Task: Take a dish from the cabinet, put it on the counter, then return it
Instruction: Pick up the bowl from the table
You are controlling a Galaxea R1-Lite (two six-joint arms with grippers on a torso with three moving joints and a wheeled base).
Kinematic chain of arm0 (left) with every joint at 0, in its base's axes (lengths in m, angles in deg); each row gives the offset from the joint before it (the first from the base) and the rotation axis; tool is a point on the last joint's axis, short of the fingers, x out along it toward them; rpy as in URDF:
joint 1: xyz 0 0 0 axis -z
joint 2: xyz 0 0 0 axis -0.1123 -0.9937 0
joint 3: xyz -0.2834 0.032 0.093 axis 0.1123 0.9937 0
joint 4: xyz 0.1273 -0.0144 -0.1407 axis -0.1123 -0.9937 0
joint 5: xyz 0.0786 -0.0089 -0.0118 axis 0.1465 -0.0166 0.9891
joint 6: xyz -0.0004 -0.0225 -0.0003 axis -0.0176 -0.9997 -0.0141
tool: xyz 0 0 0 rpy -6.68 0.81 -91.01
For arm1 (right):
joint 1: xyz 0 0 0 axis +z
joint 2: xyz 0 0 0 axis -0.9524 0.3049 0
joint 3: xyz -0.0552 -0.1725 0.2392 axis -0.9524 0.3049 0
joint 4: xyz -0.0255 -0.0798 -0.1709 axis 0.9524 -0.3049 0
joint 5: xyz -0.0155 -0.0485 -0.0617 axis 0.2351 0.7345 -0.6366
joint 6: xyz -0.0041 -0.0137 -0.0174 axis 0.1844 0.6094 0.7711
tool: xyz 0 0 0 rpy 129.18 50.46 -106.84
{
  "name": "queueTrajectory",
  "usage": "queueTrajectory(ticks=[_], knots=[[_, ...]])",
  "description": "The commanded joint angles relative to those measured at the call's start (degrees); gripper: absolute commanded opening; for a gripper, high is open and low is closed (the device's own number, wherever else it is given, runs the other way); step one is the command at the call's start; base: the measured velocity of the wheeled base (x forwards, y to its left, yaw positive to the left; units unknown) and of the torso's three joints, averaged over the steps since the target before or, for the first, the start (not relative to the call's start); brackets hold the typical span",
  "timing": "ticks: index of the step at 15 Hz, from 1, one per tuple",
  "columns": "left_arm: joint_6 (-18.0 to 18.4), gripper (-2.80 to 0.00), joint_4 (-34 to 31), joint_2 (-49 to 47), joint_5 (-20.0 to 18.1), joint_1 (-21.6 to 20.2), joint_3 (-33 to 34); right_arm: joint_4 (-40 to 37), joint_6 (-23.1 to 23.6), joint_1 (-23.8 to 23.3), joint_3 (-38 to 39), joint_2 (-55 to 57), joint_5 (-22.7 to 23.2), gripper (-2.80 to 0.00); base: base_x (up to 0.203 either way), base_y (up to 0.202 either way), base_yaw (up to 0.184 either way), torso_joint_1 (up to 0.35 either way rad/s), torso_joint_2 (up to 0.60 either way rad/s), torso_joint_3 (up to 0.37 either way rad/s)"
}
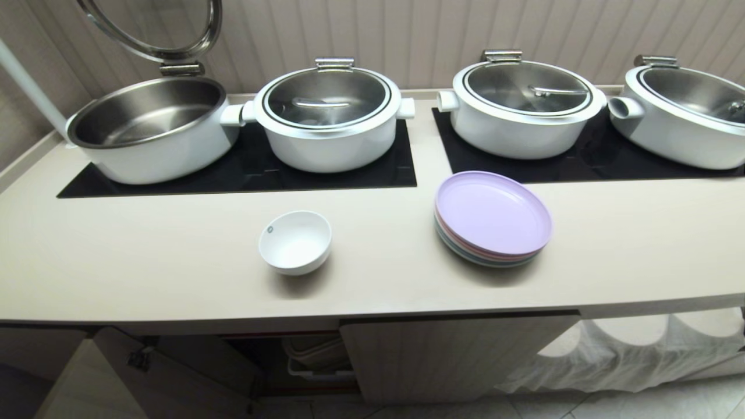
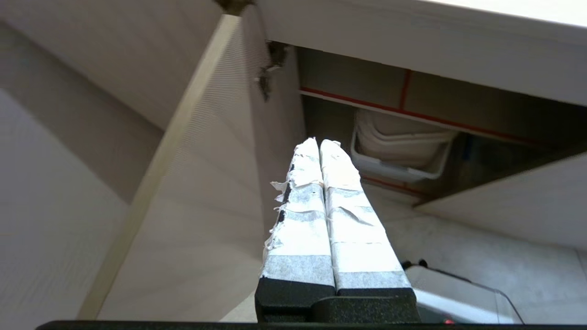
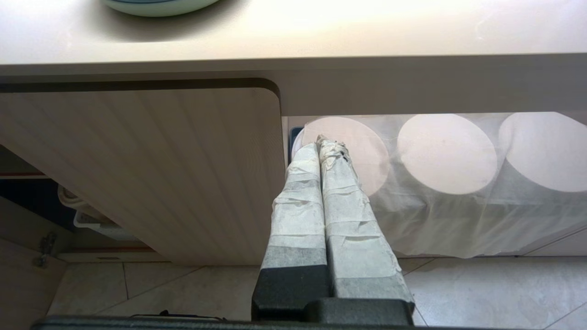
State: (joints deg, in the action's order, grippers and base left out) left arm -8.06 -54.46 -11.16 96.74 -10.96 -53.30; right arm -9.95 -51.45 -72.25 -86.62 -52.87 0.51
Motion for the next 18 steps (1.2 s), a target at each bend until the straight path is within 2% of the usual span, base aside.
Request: queueTrajectory(ticks=[1,3,5,8,9,12,15,18], knots=[[-0.03,-2.8,0.06,1.42,-0.15,-2.07,0.02,0.0,0.01,0.01,0.0,0.0,-0.01,-2.8,0.0,0.0,0.0,0.0,0.0,0.0],[0.22,-2.8,0.05,3.87,-1.21,-2.06,0.02,0.0,0.01,0.01,0.0,0.0,-0.01,-2.8,0.0,0.0,0.0,0.0,0.0,0.0],[0.32,-2.8,-0.16,6.18,-4.15,-2.08,0.18,0.0,0.01,0.01,0.0,0.0,-0.01,-2.8,0.0,0.0,0.0,0.0,0.0,0.0],[0.92,-2.8,-4.62,11.6,-6.95,-2.13,-0.62,0.0,0.01,0.01,0.0,0.0,-0.01,-2.8,0.0,0.0,0.0,0.0,0.0,0.0],[1.11,-2.8,-5.98,13.32,-7.48,-1.93,-0.99,0.0,0.01,0.01,0.0,0.0,-0.01,-2.8,0.0,0.0,0.0,0.0,0.0,0.0],[1.14,-2.8,-6.29,13.31,-7.58,2.67,-1.11,0.0,0.01,0.01,0.0,0.0,-0.01,-2.8,0.0,0.0,0.0,0.0,0.0,0.0],[1.02,-2.8,-6.43,15.44,-8.2,3.19,-1.01,0.0,0.01,0.01,0.0,0.0,-0.01,-2.8,0.0,0.0,0.0,0.0,0.0,0.0],[1.34,-2.8,-7.35,22.21,-9.9,4.26,-0.33,0.0,0.01,0.01,0.0,0.0,-0.01,-2.8,0.0,0.0,0.0,0.0,0.0,0.0]])
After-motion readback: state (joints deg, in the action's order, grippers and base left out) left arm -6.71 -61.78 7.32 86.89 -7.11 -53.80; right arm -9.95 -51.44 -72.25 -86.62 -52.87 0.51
